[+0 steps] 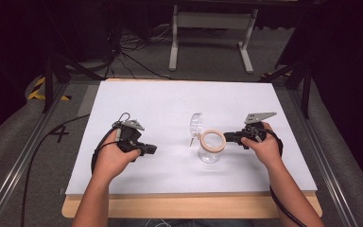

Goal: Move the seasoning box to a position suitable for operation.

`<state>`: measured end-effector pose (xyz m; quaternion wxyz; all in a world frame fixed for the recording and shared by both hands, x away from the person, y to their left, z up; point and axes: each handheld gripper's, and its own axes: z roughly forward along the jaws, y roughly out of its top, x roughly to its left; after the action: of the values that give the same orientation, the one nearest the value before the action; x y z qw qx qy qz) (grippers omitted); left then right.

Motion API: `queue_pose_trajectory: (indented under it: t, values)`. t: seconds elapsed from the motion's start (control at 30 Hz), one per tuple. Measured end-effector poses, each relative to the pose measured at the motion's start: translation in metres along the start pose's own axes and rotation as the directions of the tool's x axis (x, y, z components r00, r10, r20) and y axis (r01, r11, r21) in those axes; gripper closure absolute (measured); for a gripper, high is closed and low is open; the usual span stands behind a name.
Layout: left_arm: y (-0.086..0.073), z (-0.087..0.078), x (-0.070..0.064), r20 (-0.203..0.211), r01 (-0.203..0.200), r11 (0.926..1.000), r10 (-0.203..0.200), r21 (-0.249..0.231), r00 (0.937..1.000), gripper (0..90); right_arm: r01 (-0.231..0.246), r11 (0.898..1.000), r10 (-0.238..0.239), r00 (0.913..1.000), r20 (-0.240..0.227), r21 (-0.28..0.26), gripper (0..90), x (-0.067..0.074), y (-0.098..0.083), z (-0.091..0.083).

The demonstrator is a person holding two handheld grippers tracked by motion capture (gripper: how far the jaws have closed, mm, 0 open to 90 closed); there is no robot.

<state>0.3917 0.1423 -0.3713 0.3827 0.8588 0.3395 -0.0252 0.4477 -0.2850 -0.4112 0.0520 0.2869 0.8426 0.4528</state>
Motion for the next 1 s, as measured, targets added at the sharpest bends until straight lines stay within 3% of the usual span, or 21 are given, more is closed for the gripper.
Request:
queue_pose_trajectory:
  t: [0.07, 0.23, 0.47, 1.0]
  values:
    - [0.001, 0.001, -0.001, -0.019, -0.009, 0.9998, 0.009, 0.016, 0.9998, 89.4, 0.005, 1.0, -0.005, 0.9999, -0.01, 0.003, 83.0, 0.0, -0.001, 0.003]
    - [0.001, 0.003, -0.004, -0.01, -0.019, 0.9978, 0.02, 0.063, 0.9998, 89.4, 0.002, 1.0, -0.002, 0.9993, -0.038, 0.004, 83.8, -0.001, -0.003, 0.009]
    - [0.001, 0.002, -0.003, -0.021, -0.014, 0.9982, 0.015, 0.058, 0.9997, 88.5, -0.003, 1.0, 0.003, 0.9983, -0.059, 0.004, 89.0, 0.0, -0.003, 0.011]
    - [0.007, 0.005, -0.001, -0.021, -0.025, 0.9986, 0.026, 0.047, 0.9994, 86.1, 0.011, 0.999, -0.007, 0.9972, -0.075, 0.05, 89.7, 0.011, -0.004, 0.004]
